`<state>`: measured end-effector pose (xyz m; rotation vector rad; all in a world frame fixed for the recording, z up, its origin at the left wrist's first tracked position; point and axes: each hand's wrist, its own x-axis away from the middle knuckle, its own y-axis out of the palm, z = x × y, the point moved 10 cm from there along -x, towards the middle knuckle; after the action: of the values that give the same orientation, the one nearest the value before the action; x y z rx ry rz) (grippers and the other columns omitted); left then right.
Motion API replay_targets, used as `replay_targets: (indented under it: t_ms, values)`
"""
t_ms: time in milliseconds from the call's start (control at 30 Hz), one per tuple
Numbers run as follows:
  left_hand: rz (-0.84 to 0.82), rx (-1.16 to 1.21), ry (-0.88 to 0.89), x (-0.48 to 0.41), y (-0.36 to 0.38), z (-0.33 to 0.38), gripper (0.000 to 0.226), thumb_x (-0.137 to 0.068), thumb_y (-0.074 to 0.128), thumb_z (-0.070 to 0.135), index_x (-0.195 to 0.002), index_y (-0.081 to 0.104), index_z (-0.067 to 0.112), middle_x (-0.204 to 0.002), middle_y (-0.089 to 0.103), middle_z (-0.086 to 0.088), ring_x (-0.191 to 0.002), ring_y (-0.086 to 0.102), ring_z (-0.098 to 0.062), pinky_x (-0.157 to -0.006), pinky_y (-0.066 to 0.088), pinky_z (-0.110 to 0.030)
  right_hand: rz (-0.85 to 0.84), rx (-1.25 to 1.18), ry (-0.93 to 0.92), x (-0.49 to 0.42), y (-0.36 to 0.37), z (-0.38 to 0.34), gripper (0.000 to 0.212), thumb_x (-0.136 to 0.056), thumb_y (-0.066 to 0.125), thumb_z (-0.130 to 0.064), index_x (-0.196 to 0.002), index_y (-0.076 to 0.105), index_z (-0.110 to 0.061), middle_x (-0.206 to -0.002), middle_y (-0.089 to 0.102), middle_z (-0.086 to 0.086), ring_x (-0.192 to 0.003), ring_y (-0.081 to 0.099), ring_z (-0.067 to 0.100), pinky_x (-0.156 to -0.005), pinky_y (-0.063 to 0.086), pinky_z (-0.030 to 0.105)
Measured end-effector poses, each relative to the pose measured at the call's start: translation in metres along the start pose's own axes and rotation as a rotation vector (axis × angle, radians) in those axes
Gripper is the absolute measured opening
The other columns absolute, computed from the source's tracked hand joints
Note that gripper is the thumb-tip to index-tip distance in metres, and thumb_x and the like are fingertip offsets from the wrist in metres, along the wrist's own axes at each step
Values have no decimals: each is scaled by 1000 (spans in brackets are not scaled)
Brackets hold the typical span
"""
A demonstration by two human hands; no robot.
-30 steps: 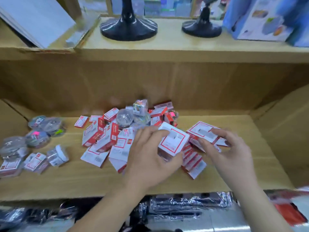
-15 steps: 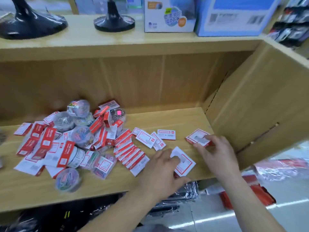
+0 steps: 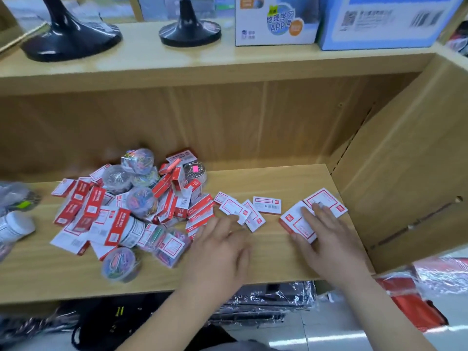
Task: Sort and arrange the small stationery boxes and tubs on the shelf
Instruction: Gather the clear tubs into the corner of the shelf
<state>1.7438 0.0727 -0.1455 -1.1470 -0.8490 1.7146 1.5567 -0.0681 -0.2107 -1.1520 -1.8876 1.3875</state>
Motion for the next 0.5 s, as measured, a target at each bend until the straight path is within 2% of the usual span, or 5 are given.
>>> replay_targets:
  t_ms: [133, 267, 333, 400, 500]
  values:
    - [-49, -193, -137, 22, -11, -43, 50, -70, 75, 47, -111, 71, 19, -121, 61, -2, -111, 56, -30, -83, 55, -44, -61, 193, 79, -38, 5, -4, 72, -92, 30, -66, -153, 36, -28, -164, 27, 3, -154, 15, 24, -121, 20, 48]
    - [-194, -256, -212, 39, 7, -56, 78, -59, 83, 57, -127, 63, 24, -129, 55, -2, -116, 55, -28, -77, 58, -42, 71, -34, -101, -61, -11, -59, 57, -90, 64, -50, -139, 55, -22, -158, 38, 9, -146, 34, 31, -116, 33, 49]
    - [-188, -264, -254, 37, 8, -63, 83, -57, 86, 58, -130, 61, 27, -127, 54, -3, -114, 54, -31, -80, 58, -45, -71, -90, -217, -68, 0, -92, 75, -81, 68, -65, -145, 49, -31, -163, 29, 1, -153, 22, 22, -122, 24, 45]
    - [-177, -269, -268, 33, 6, -67, 84, -57, 85, 60, -131, 60, 29, -123, 54, -3, -110, 54, -31, -83, 56, -47, -260, 58, -278, -77, 16, -112, 103, -67, 63, -84, -154, 31, -38, -168, 12, -3, -155, 4, 15, -125, 8, 44]
    - [-159, -259, -214, 29, 3, -64, 74, -63, 79, 58, -127, 61, 27, -117, 55, -2, -110, 55, -29, -79, 57, -44, -417, 193, -274, -87, 30, -116, 117, -60, 63, -87, -156, 20, -37, -166, 19, 0, -155, 9, 15, -125, -1, 48]
